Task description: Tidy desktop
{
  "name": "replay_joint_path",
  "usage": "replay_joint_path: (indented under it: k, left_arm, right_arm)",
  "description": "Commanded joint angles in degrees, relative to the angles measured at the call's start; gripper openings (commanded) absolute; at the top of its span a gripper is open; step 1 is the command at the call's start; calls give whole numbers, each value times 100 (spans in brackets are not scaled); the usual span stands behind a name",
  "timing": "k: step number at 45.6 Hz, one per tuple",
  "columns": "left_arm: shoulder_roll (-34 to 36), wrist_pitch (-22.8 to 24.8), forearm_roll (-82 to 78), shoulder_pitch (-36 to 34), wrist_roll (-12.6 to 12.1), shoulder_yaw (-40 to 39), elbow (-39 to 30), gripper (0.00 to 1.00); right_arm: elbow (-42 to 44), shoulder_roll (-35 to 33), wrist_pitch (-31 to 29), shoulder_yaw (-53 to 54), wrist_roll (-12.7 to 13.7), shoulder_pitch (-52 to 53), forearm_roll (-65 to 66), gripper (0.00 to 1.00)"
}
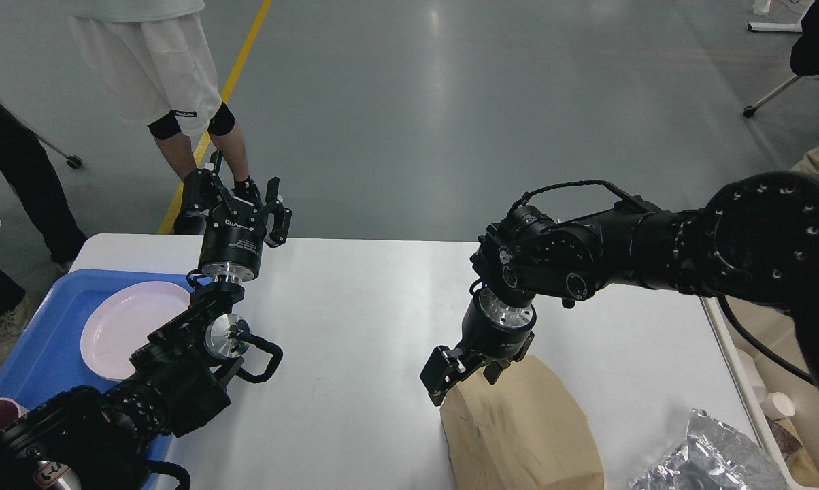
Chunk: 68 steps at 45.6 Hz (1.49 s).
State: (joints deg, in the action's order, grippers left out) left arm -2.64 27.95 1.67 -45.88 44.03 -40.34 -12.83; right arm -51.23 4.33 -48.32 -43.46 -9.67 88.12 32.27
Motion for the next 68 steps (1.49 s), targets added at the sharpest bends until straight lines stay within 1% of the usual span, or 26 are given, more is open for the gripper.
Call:
replay_joint_path:
  k: [1,11,21,29,34,40,41,42,44,46,47,49,51,52,53,62,68]
  left_arm:
    - [0,0,0,0,0,0,0,97]
    - [0,0,0,0,0,0,0,97]
    - [0,0,0,0,0,0,0,97]
    - [0,0,0,0,0,0,0,97]
    - [0,0,0,0,0,0,0,97]
    - [0,0,0,0,0,0,0,97]
    - [0,0,0,0,0,0,0,97]
    - [0,0,0,0,0,0,0,97]
    - [0,0,0,0,0,0,0,97]
    - [0,0,0,0,0,0,0,97]
    - [0,0,0,0,0,0,0,97]
    - [0,0,0,0,0,0,0,97]
    - [0,0,0,0,0,0,0,97]
    - [0,0,0,0,0,0,0,97]
    - [0,0,0,0,0,0,0,97]
    - [0,0,0,0,0,0,0,97]
    - [0,0,0,0,0,0,0,97]
  right_arm:
    - [-45,33,-20,4,0,12,-54,100]
    - [43,59,33,4,-9,-181,-63,100]
    - [148,42,209,-13,-9,-523,-54,100]
    - [429,16,218,-31,-9,-787,-54,100]
    - [781,16,235,-101,-9,-1042,-45,100]
    - [887,-2,525,-137,-9,-1174,-54,99]
    - [887,-11,552,-137,-9,-1174,-63,97]
    - [887,-20,587,-145,-9,-1183,-72,93]
    - [887,-37,605,-189,-9,-1183,-80,81]
    - [887,-81,605,-285,-9,-1183,-89,71]
    - [887,-90,605,-329,-9,-1183,-89,64]
    - [887,-99,605,-426,-9,-1183,-81,45]
    - [887,-99,605,-523,-9,-1166,-72,22]
    - [878,-99,578,-628,-9,-1131,-80,3]
    - [878,-107,569,-690,-9,-1113,-80,0]
    - [860,-116,508,-787,-44,-841,-151,0]
    - [860,-169,499,-778,-70,-507,-475,0]
